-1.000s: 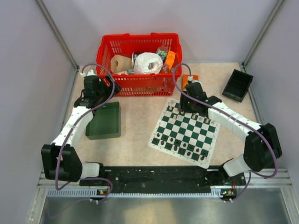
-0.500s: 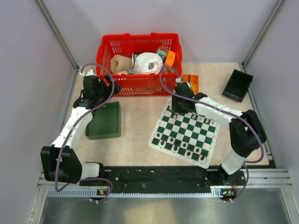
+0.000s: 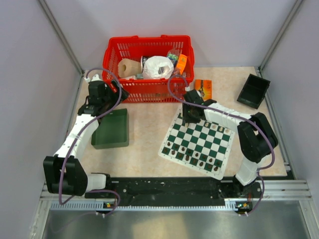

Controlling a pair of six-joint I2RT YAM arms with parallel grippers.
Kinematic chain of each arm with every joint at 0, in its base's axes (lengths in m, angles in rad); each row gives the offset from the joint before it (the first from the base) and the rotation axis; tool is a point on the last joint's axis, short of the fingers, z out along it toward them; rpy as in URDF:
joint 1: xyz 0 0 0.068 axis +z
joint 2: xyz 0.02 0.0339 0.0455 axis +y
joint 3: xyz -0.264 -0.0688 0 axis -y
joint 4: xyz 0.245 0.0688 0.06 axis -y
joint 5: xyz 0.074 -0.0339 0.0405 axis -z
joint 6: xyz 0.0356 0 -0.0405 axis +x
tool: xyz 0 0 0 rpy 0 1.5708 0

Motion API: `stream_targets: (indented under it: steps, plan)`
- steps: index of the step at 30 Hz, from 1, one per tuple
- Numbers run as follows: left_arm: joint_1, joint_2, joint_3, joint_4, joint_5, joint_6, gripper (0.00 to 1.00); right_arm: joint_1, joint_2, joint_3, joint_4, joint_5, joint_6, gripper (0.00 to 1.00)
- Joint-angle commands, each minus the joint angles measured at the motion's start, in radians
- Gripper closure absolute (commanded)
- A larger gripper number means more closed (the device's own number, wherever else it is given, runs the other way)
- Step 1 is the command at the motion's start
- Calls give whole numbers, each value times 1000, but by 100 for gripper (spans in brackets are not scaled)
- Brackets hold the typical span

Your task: Set up the chess pieces on the board

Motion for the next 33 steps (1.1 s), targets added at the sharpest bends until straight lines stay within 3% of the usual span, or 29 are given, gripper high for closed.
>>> stream_targets:
  steps: [1,33]
  plan:
    - [7,-30,-2,19,-13,20,6,13,23,49,4,-9,-15,61]
    - [9,-14,-5,21,-7,11,6,13,64,72,-36,-1,-27,66]
